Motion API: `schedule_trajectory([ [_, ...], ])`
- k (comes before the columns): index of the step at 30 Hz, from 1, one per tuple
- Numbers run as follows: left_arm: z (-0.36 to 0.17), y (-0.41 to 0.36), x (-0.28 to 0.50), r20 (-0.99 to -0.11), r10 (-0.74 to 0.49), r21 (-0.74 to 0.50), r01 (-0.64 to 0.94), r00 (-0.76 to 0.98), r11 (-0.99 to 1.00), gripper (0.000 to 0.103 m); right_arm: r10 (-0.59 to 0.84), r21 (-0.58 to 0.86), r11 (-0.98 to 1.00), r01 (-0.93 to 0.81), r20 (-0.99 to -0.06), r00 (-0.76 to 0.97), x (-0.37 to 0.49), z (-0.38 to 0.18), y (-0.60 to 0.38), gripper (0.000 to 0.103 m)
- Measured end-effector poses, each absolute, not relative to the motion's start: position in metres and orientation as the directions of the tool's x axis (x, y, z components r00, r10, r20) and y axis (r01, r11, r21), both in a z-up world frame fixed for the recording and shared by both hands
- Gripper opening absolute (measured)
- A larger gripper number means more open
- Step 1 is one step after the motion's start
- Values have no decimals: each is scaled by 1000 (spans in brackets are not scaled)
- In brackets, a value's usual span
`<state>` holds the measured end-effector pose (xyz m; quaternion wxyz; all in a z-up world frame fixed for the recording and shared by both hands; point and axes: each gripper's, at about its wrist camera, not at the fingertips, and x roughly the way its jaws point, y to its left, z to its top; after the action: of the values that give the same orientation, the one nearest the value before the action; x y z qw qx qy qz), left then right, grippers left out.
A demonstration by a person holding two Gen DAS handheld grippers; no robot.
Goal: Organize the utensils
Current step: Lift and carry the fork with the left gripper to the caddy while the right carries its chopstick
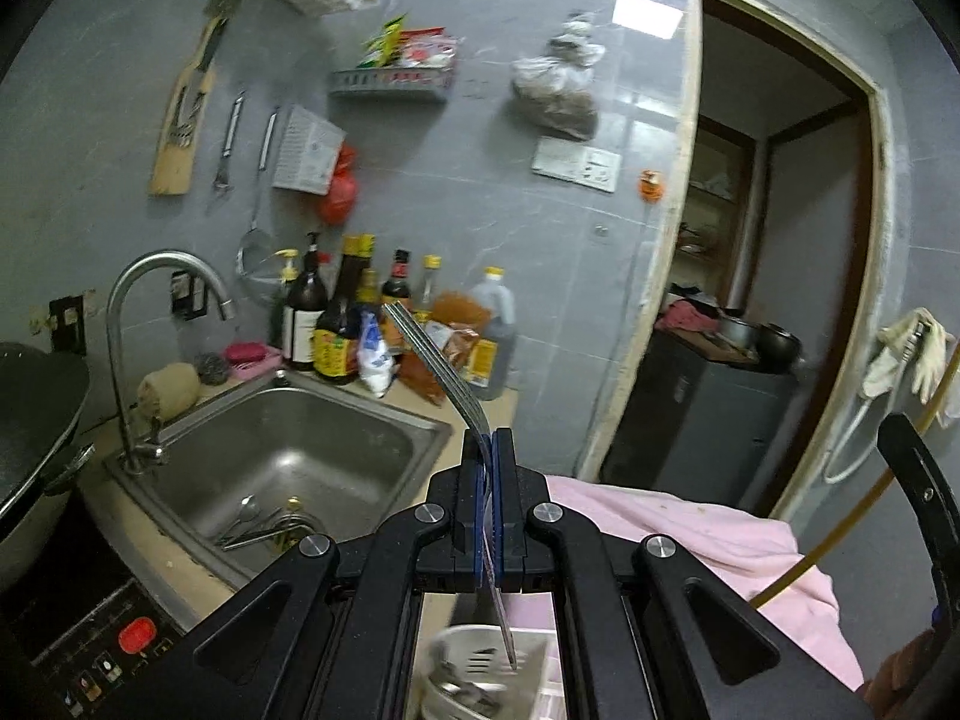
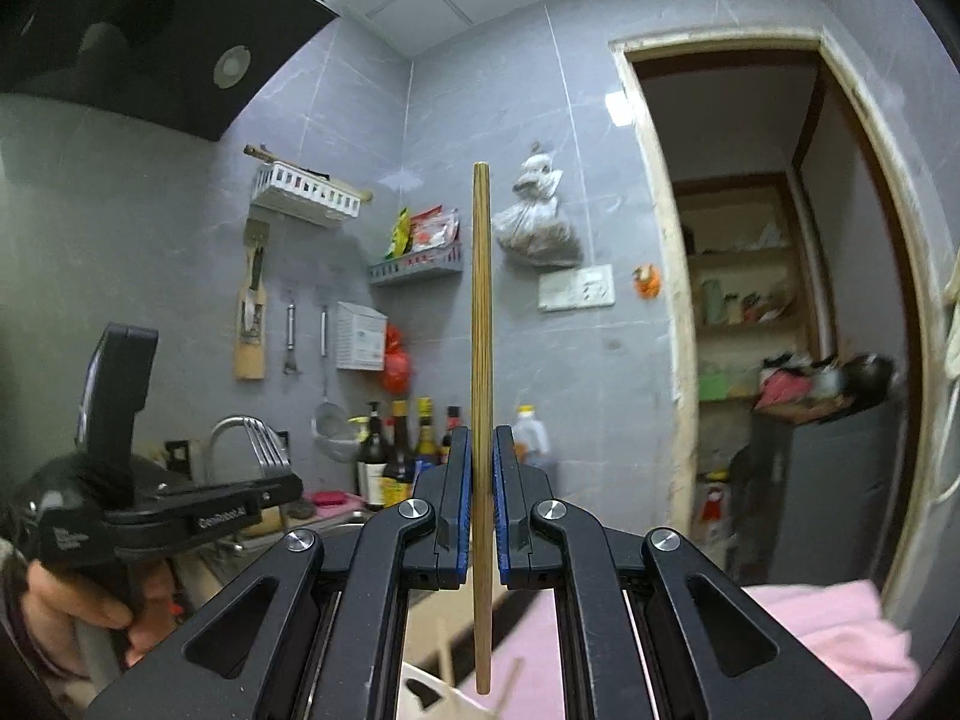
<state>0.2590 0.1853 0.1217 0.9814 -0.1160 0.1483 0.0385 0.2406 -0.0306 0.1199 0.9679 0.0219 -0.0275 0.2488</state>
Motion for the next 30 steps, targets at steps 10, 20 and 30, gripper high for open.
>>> schedule_trajectory([
  [10, 103, 176, 267, -362, 28, -181, -100, 932, 979, 1, 489, 32, 872, -489, -3, 872, 258, 98, -19, 4],
  [20, 91, 166, 268, -397, 2, -169, -75, 918, 983, 1, 487, 29, 873, -487, 5, 873, 251, 102, -27, 4],
  [30, 77, 157, 271, -453, -15, -147, -58, 892, 987, 1, 507, 37, 862, -506, -44, 861, 248, 97, -28, 4],
])
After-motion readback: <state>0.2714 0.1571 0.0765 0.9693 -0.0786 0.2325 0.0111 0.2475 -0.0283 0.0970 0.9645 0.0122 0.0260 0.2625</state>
